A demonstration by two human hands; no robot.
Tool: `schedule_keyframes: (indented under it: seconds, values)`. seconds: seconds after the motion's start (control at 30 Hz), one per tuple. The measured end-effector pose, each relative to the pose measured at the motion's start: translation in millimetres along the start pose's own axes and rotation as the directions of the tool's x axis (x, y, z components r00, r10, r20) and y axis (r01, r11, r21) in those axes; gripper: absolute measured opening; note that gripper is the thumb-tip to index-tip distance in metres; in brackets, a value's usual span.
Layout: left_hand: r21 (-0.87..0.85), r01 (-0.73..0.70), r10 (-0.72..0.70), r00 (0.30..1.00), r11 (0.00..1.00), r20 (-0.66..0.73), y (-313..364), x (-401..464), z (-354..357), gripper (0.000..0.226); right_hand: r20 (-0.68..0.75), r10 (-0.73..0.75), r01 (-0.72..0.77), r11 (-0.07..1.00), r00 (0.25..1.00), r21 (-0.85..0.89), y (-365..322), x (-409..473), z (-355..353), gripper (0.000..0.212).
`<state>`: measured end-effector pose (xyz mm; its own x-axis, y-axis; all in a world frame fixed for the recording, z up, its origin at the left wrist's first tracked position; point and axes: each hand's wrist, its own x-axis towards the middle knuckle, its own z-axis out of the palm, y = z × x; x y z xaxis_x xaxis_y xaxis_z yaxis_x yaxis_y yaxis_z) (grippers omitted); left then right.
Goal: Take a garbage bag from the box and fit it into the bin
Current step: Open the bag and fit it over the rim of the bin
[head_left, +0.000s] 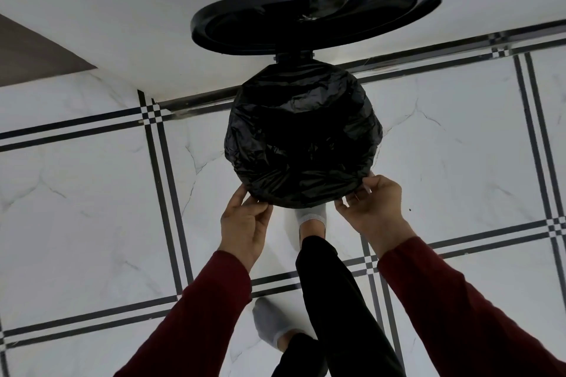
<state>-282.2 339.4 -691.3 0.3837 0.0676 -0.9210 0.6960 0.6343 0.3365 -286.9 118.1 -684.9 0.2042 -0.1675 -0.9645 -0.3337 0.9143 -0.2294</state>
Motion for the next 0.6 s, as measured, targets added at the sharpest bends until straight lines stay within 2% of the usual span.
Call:
schedule_keyframes:
  seconds: [0.17,0.23,0.33,0.4,0.5,0.6]
  values:
    - [-0.008,-0.038,0.037,0.994,0.999,-0.105,-2.6,5.3,10.8,0.057,-0.051,0.005,0.000,0.995,0.999,0.099,8.7,8.6,-0.8,0.020]
    - [-0.015,-0.040,0.037,0.988,0.999,-0.152,-3.0,6.7,11.3,0.055,-0.051,-0.018,0.022,0.996,0.999,0.081,9.9,9.4,-1.7,0.016]
    - [0.080,0.027,-0.015,0.988,0.996,-0.152,-1.0,4.2,8.5,0.038,-0.066,0.000,-0.002,1.000,0.998,-0.031,9.2,4.4,0.3,0.012]
    - [0.103,0.115,-0.101,0.986,0.988,-0.133,1.8,2.9,7.5,0.024,-0.055,0.015,-0.014,1.000,0.998,0.023,8.6,3.0,0.9,0.014]
    - [-0.085,0.192,-0.198,0.978,0.978,-0.060,7.8,1.9,7.0,0.016,-0.042,0.017,-0.013,0.996,0.999,0.086,8.3,2.5,1.4,0.010]
    - [-0.198,0.215,-0.218,0.976,0.956,0.009,9.7,-0.7,7.3,0.039,-0.004,0.002,-0.001,0.985,1.000,0.170,11.2,1.0,2.3,0.019]
